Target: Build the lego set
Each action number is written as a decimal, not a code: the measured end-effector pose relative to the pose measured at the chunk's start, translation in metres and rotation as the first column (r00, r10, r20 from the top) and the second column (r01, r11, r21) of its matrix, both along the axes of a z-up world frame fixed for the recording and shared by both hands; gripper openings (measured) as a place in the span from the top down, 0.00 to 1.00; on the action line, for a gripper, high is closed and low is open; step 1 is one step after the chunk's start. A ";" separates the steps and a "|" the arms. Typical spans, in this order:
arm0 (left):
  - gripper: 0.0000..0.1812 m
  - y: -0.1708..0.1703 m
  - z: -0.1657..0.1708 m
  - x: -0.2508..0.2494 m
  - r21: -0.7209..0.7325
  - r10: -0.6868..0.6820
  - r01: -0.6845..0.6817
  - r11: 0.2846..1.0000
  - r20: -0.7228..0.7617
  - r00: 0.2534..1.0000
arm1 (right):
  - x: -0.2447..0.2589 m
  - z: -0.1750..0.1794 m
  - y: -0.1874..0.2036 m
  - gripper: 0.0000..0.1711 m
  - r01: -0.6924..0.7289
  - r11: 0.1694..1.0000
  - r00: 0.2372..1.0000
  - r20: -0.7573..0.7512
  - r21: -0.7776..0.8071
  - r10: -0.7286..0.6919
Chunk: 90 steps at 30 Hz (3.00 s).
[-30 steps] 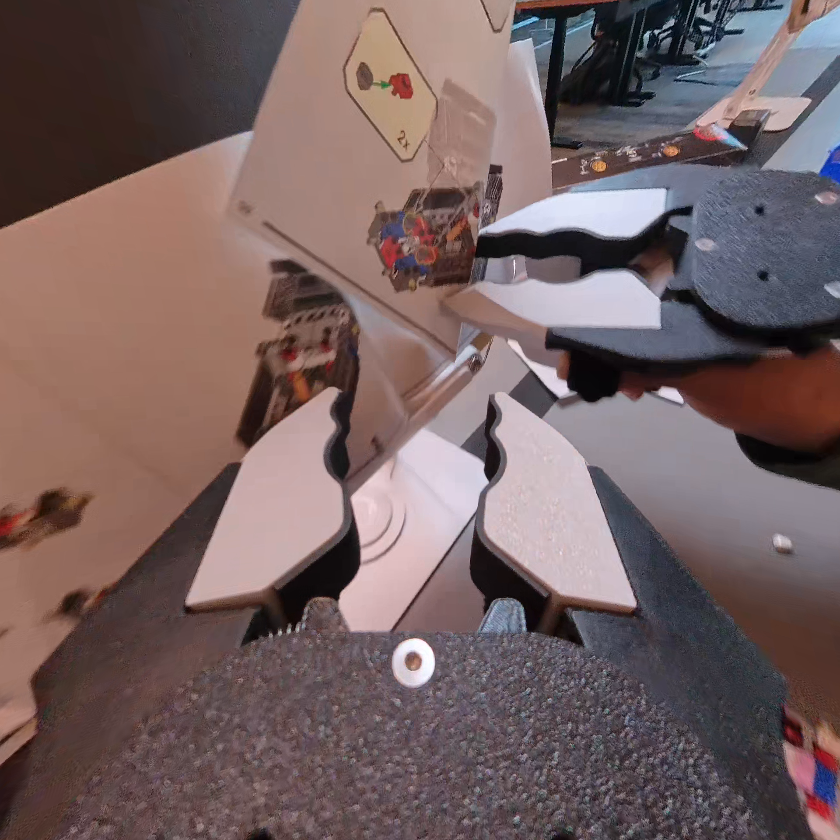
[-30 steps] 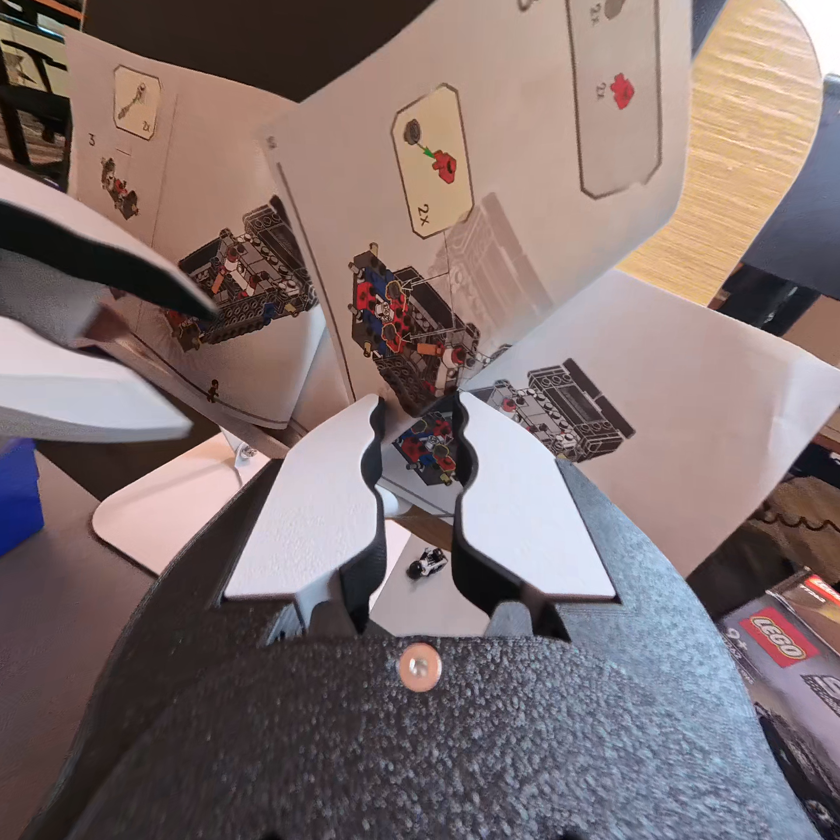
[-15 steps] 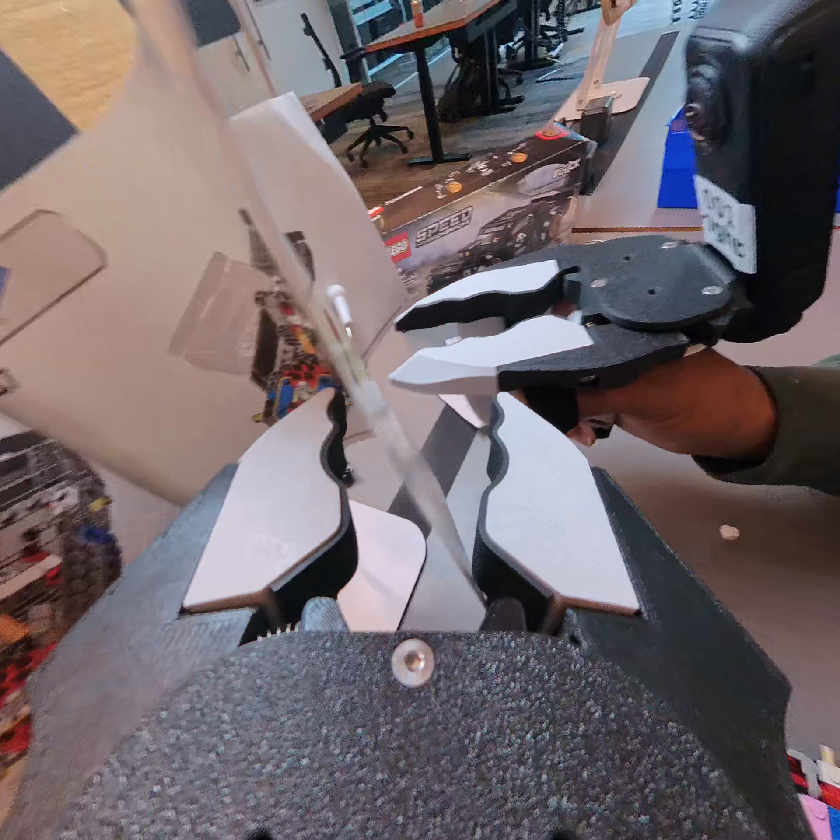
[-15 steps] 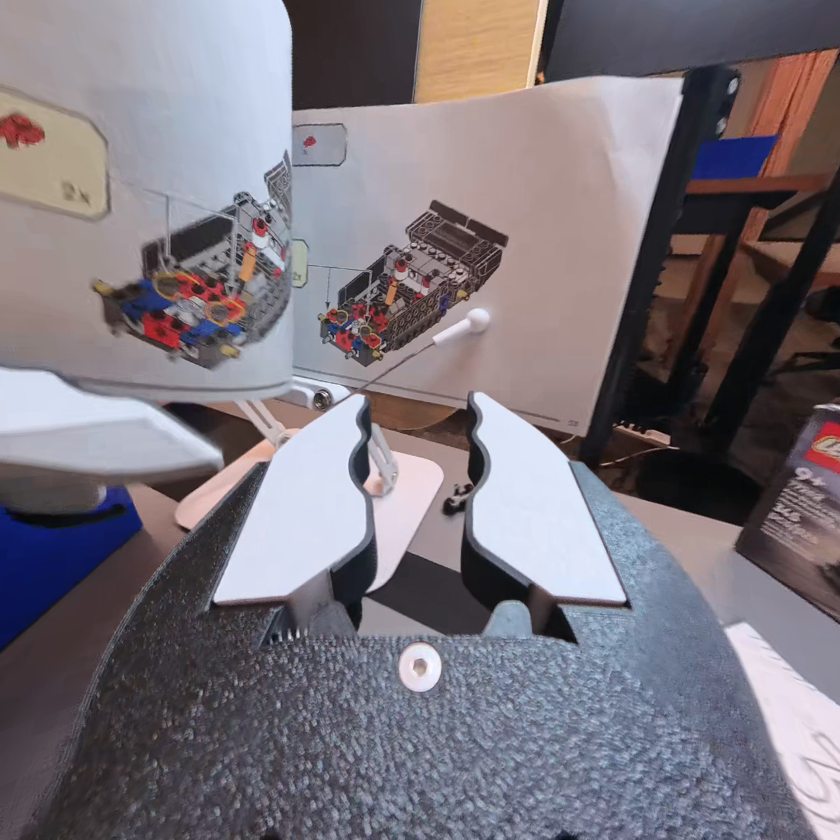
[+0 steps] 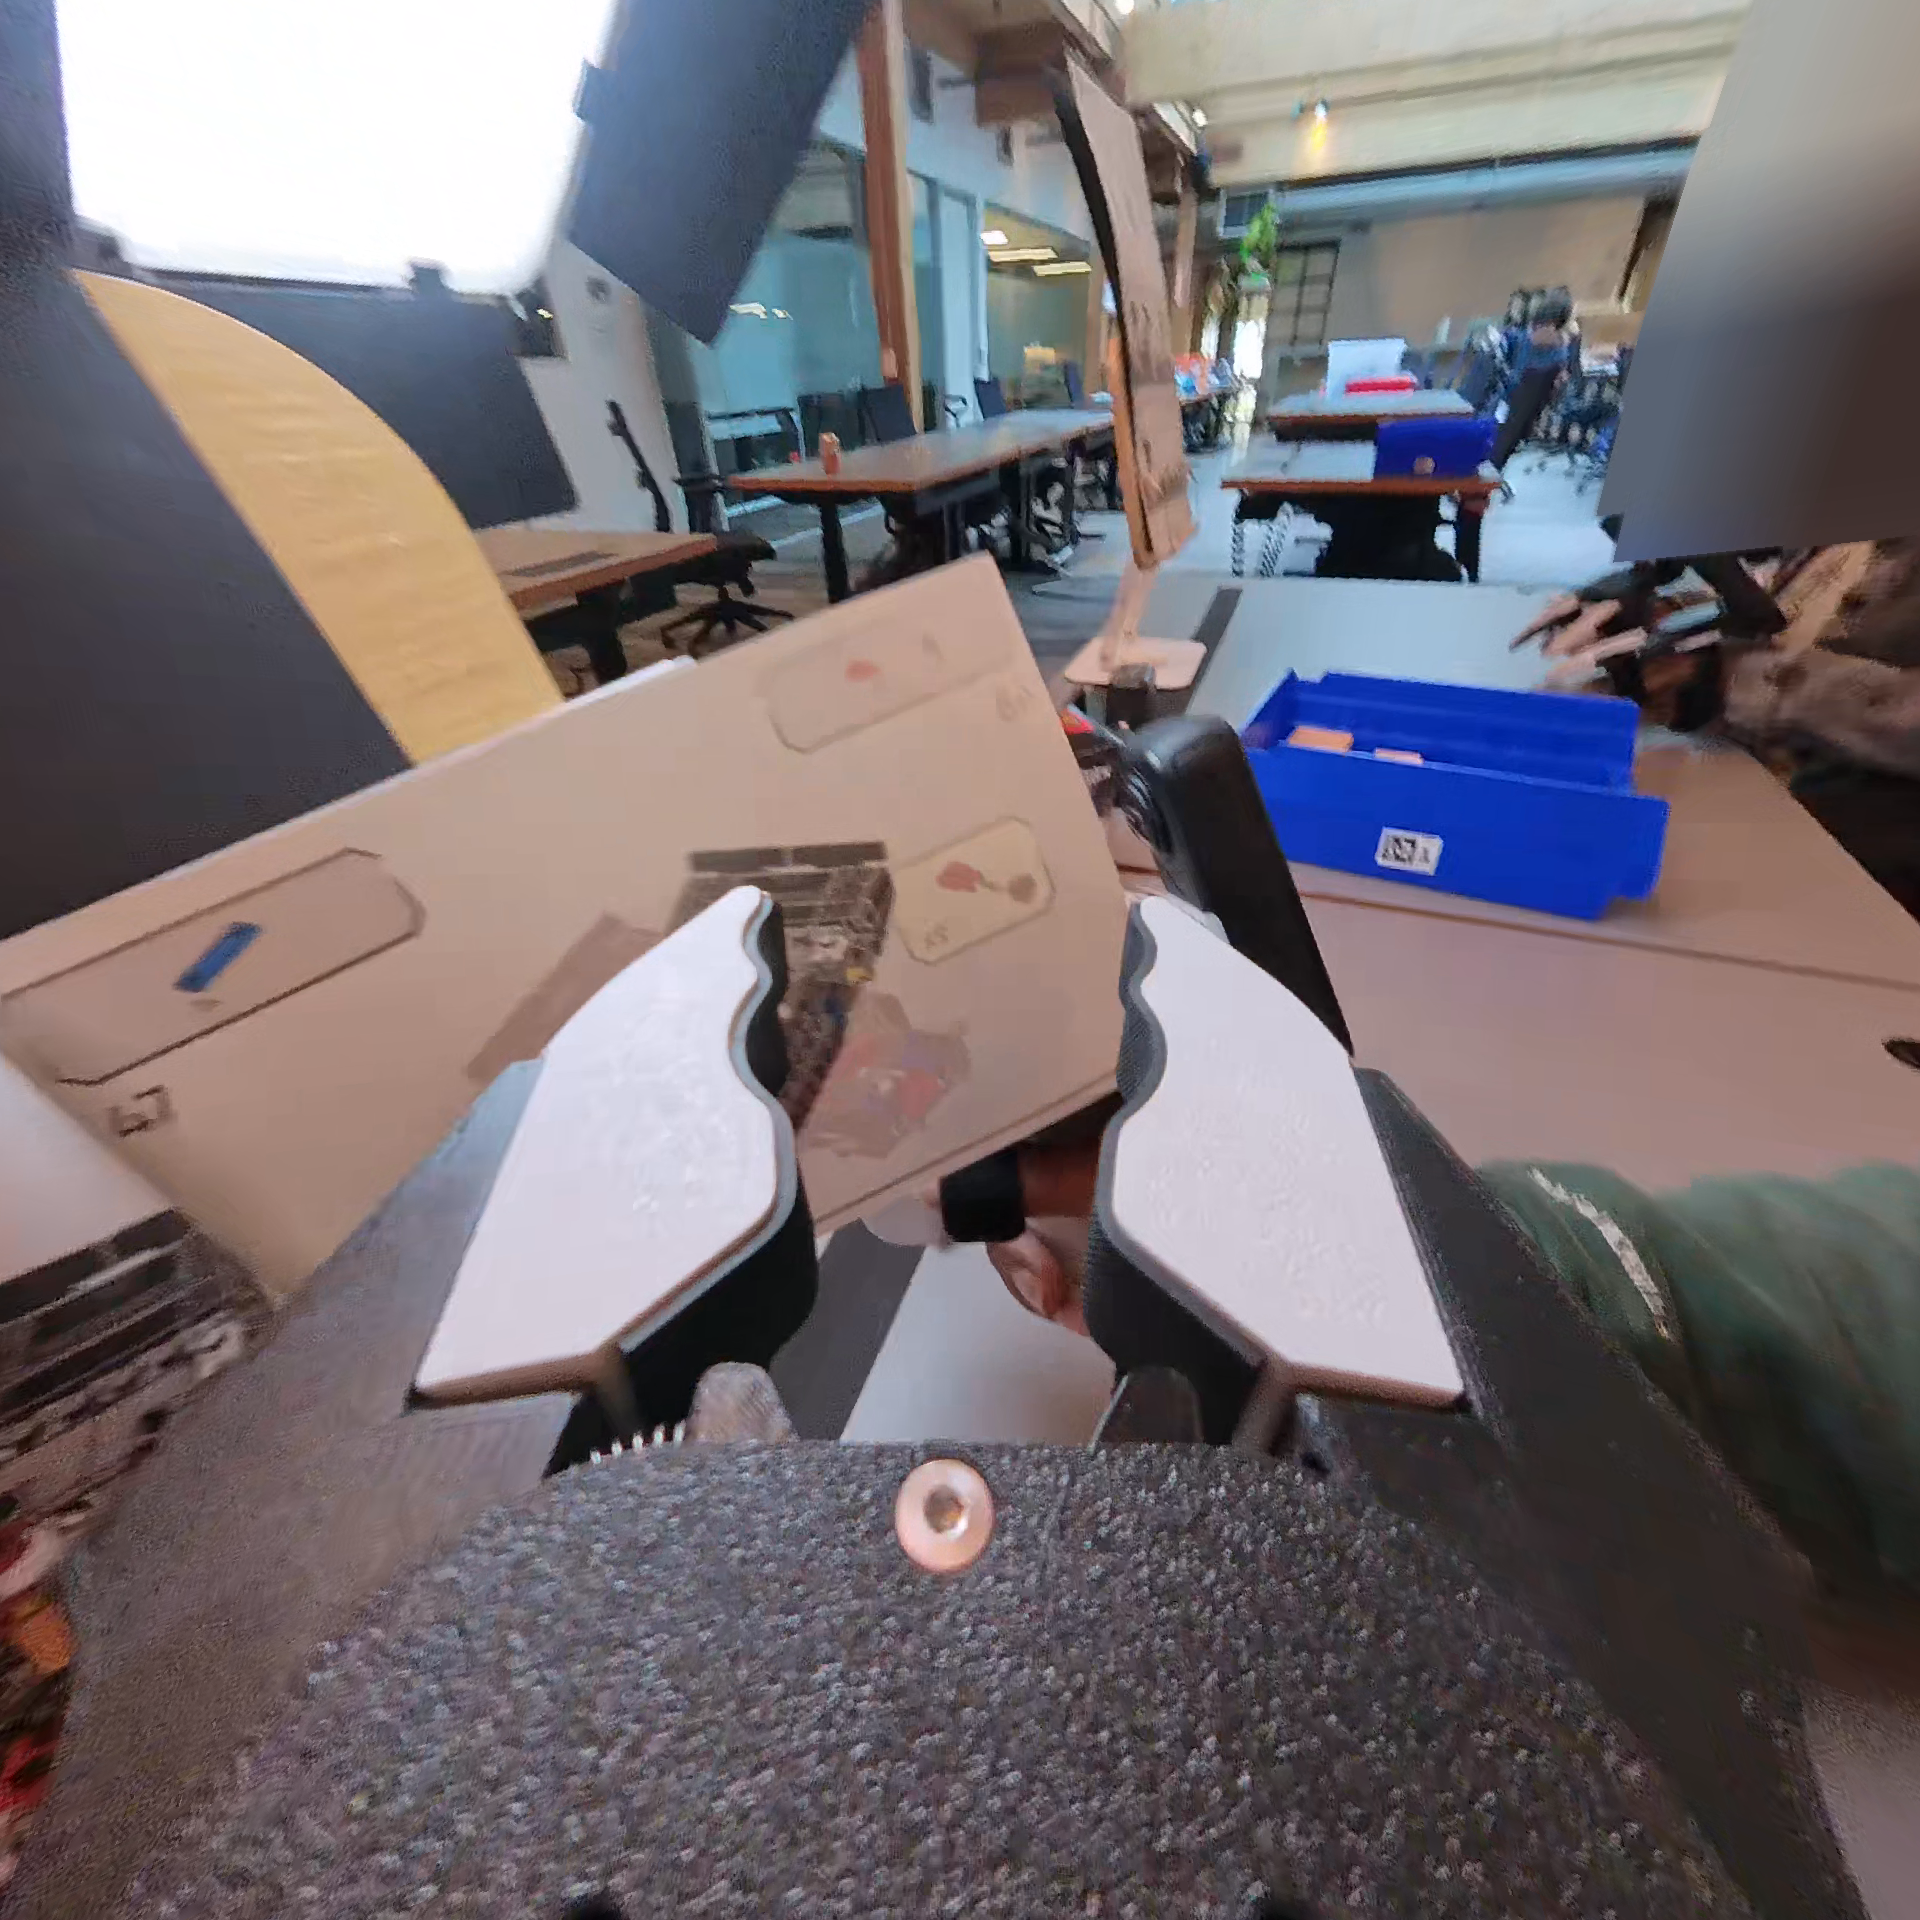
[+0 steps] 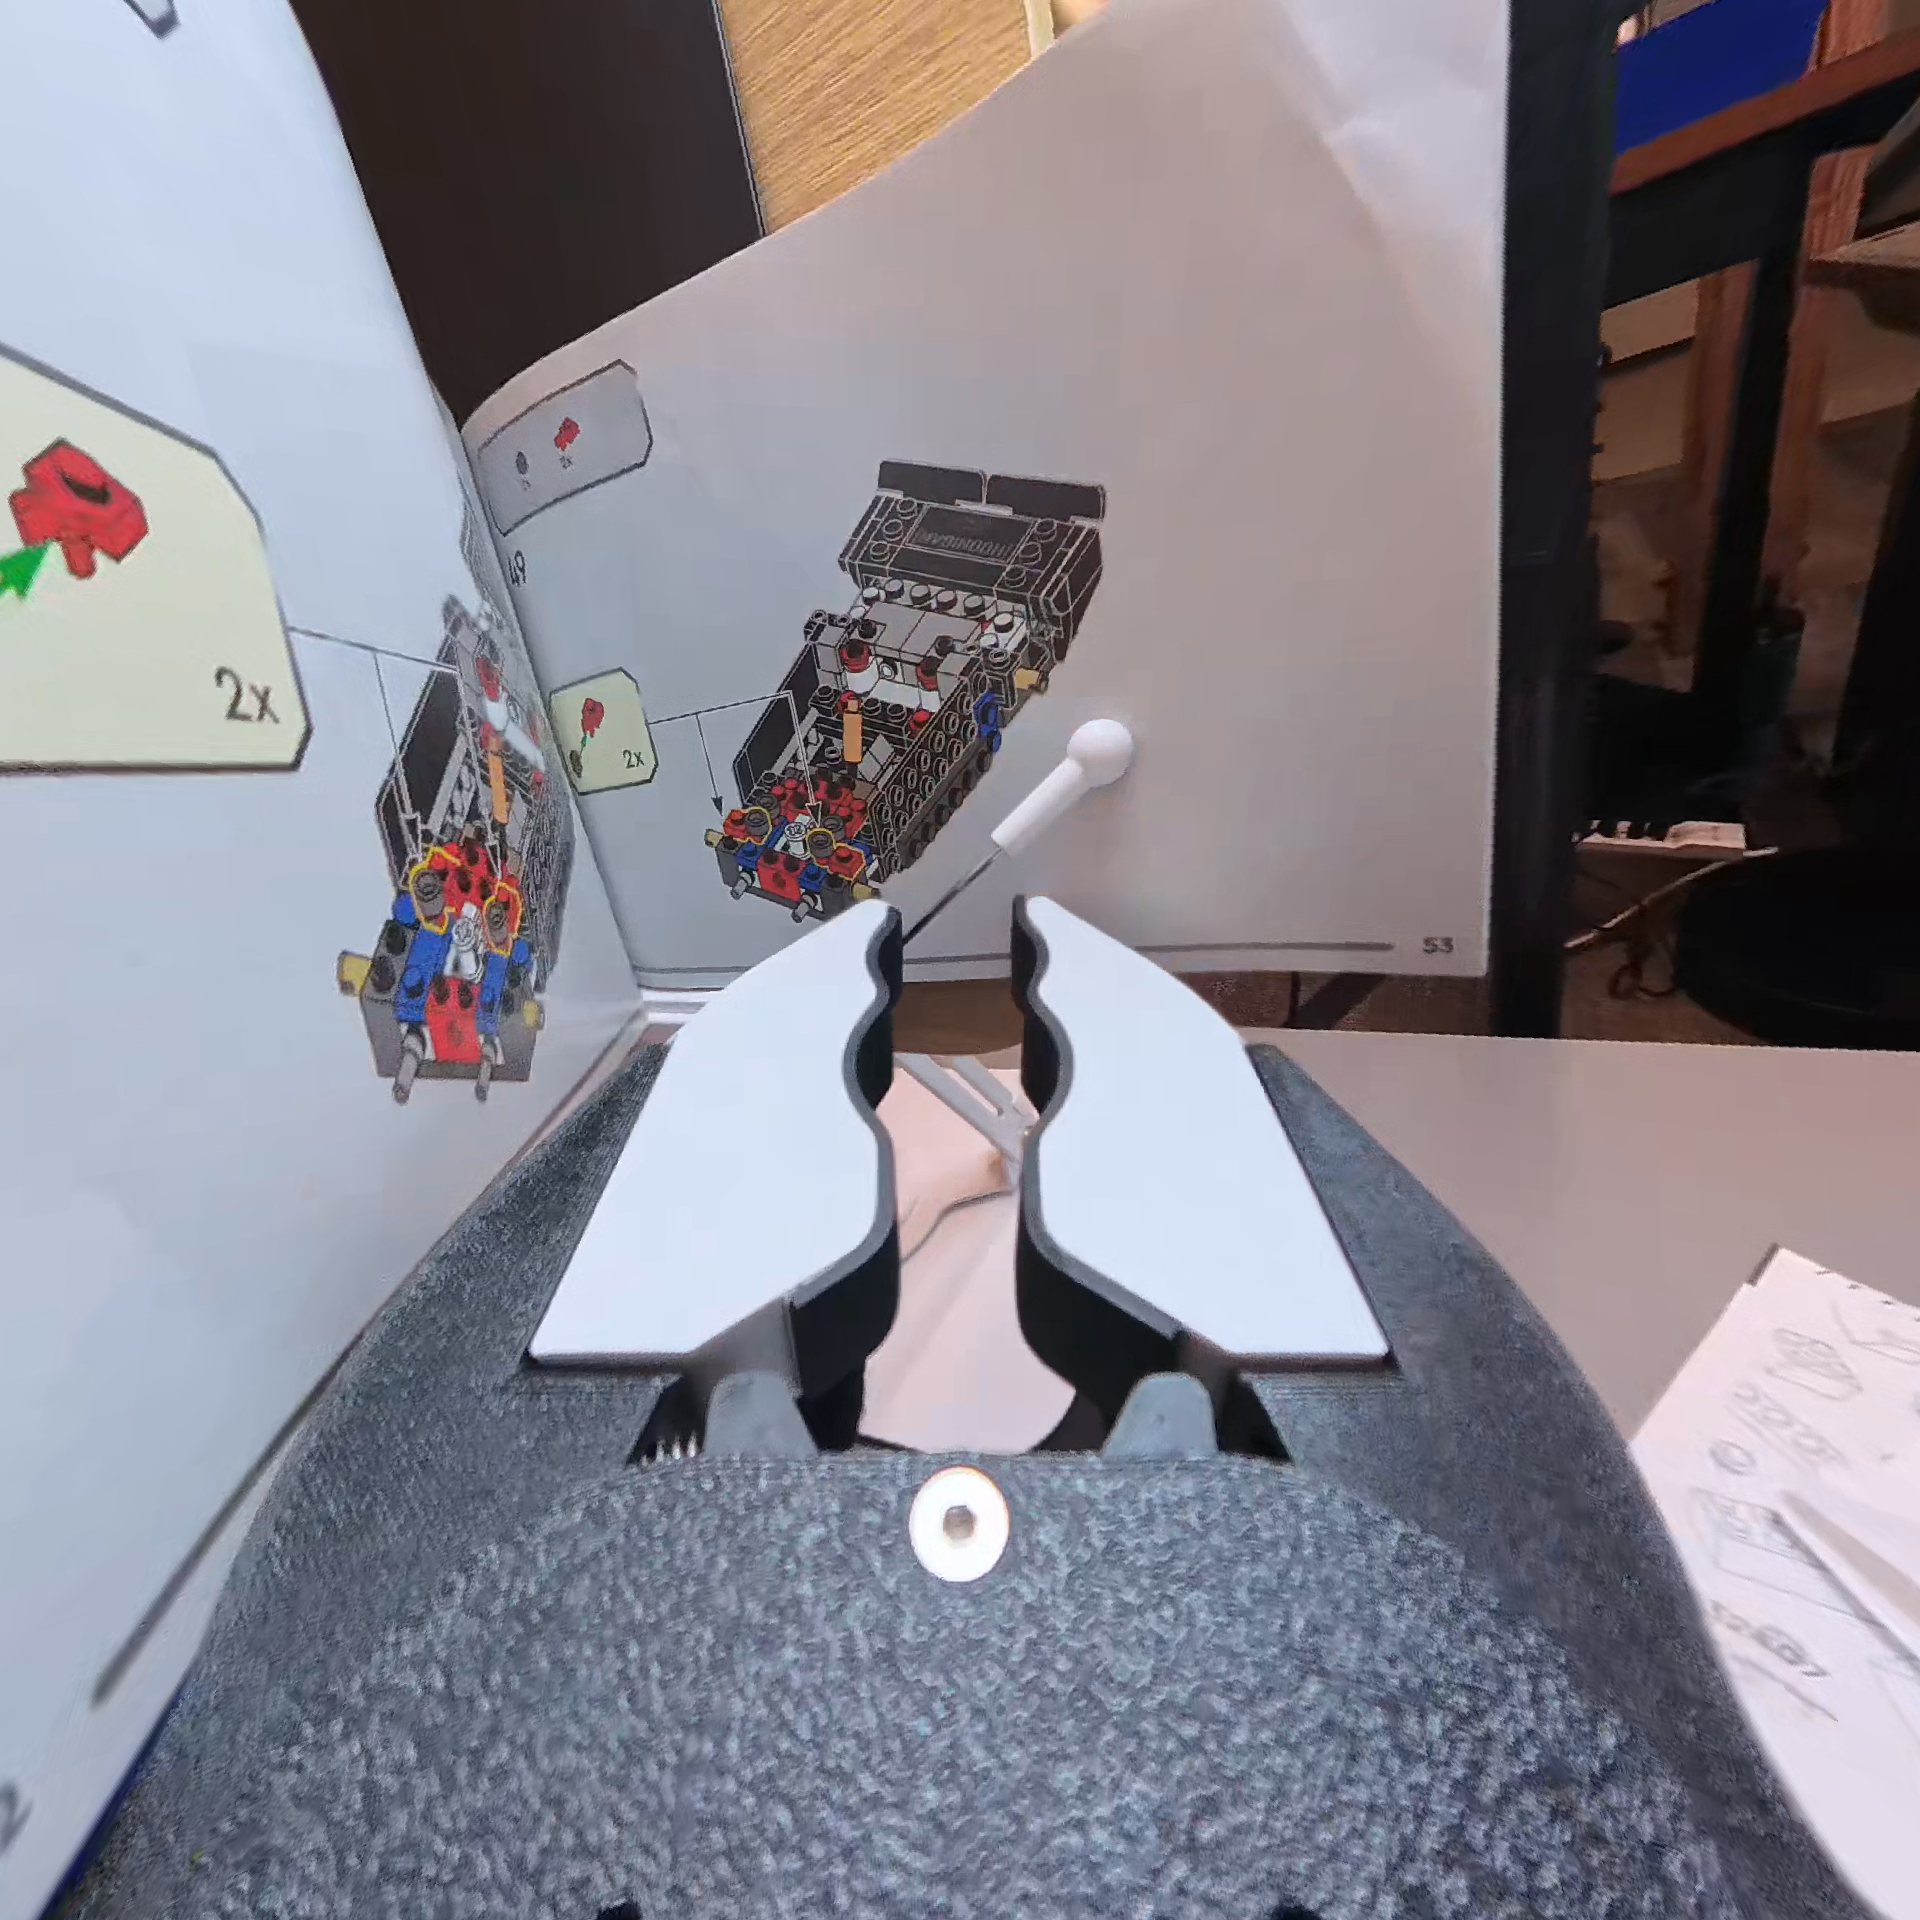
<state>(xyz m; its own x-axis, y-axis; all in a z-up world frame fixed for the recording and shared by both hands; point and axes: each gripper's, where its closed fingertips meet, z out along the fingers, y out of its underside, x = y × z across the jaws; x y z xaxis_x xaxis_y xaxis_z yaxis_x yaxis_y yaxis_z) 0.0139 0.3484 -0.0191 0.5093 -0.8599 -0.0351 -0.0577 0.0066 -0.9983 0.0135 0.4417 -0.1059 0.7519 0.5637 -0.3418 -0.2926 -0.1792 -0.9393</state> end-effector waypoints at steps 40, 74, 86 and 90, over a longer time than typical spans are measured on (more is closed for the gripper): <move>1.00 0.095 -0.075 -0.055 0.332 0.612 -0.516 0.790 -0.480 0.628 | -0.007 0.008 -0.021 0.98 0.095 0.972 0.995 -0.046 0.215 -0.087; 0.87 -0.271 -0.176 -0.053 -0.041 0.039 -0.058 0.997 -0.365 0.930 | 0.014 -0.126 -0.369 0.84 -0.743 0.612 0.260 0.727 -0.270 0.636; 0.81 -0.288 -0.247 -0.033 -0.066 -0.053 0.018 0.998 -0.577 0.815 | -0.007 -0.164 -0.387 0.86 -0.747 0.637 0.128 0.900 -0.189 0.416; 0.83 -0.287 -0.249 -0.033 -0.066 -0.047 0.010 0.998 -0.588 0.808 | -0.009 -0.170 -0.388 0.89 -0.739 0.632 0.060 0.912 -0.232 0.405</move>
